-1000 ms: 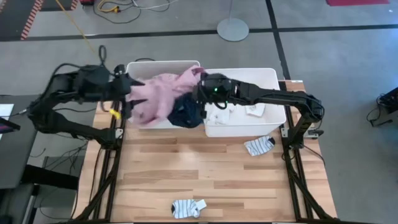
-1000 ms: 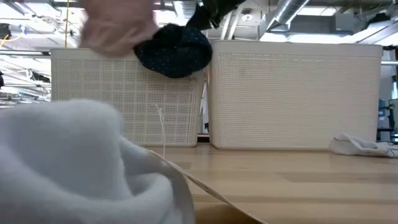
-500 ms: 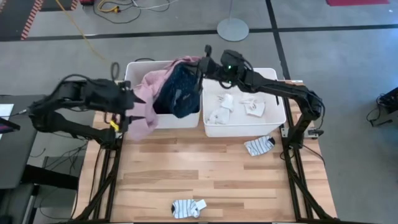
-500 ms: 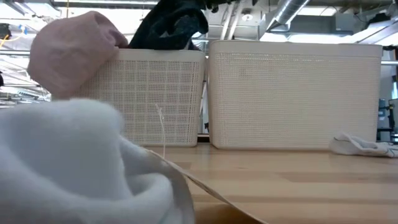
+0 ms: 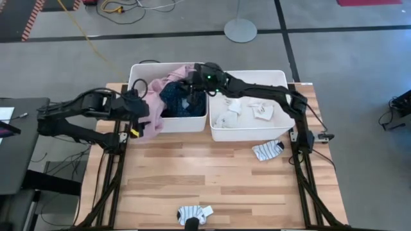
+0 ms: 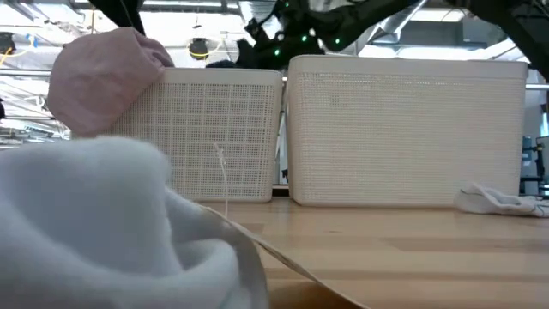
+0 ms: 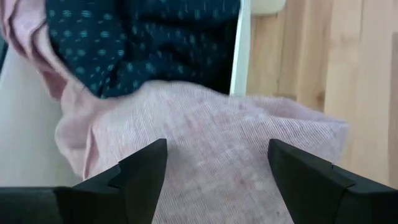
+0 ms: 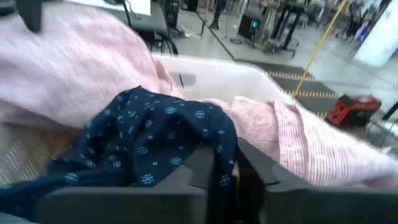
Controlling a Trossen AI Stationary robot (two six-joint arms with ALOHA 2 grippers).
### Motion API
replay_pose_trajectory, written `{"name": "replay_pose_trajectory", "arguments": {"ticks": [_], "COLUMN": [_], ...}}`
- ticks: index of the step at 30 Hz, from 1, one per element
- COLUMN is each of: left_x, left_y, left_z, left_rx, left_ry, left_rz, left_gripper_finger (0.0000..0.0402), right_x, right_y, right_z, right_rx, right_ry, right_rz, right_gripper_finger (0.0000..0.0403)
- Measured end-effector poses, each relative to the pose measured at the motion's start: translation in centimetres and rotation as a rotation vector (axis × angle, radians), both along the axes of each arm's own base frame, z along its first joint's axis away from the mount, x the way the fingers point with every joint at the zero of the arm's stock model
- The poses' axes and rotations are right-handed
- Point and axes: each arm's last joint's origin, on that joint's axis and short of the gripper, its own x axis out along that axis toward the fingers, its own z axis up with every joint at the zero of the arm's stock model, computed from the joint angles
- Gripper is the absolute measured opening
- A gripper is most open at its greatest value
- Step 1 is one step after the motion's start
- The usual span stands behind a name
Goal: Sort clothes
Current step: Put the pink shirt into the left white laundry organizer
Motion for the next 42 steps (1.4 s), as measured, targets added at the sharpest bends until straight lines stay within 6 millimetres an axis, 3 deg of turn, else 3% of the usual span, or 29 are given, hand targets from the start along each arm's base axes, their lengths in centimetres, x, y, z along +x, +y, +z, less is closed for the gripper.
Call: {"name": "replay_pose_trajectory", "arguments": {"ticks": [3, 7, 12, 16, 19, 27, 34, 38, 42], "left_x": [-0.1, -0.2, 1.0, 2.3, 3.4, 4.8, 4.9, 5.3, 6.3], "left_y": [0.0, 0.0, 0.8, 1.8, 2.5, 4.1, 5.7, 7.0, 9.1], "left_z": [-0.2, -0.5, -1.1, -1.7, -2.3, -2.9, -0.3, 0.9, 0.7], "left_rx": [-0.013, -0.007, 0.019, 0.026, 0.033, 0.083, 0.194, 0.259, 0.287], "left_ry": [0.027, 0.067, 0.123, 0.179, 0.216, 0.254, 0.124, 0.025, 0.006], "left_rz": [0.027, 0.03, 0.073, 0.086, 0.081, 0.054, 0.13, 0.151, 0.171], "left_gripper_finger": [0.029, 0.0313, 0.0306, 0.0271, 0.0221, 0.0016, 0.0003, 0.0002, 0.0002], "right_x": [0.4, 0.2, -0.6, -1.4, -2.2, -5.8, -9.8, -11.4, -12.2], "right_y": [-0.3, -0.4, 0.4, 2.5, 4.2, 9.7, 14.0, 15.9, 17.7], "right_z": [-1.1, -0.8, 0.0, 1.2, 2.6, 8.4, 12.6, 13.7, 13.8], "right_rx": [0.035, 0.114, 0.168, 0.168, 0.162, 0.057, 0.025, 0.022, 0.048], "right_ry": [0.011, -0.008, 0.057, 0.125, 0.156, 0.139, 0.096, 0.108, 0.138], "right_rz": [-0.008, -0.03, -0.032, 0.004, 0.036, 0.062, 0.128, 0.158, 0.203], "right_gripper_finger": [0.0148, 0.0246, 0.0311, 0.032, 0.0316, 0.0306, 0.0305, 0.0305, 0.0305]}}
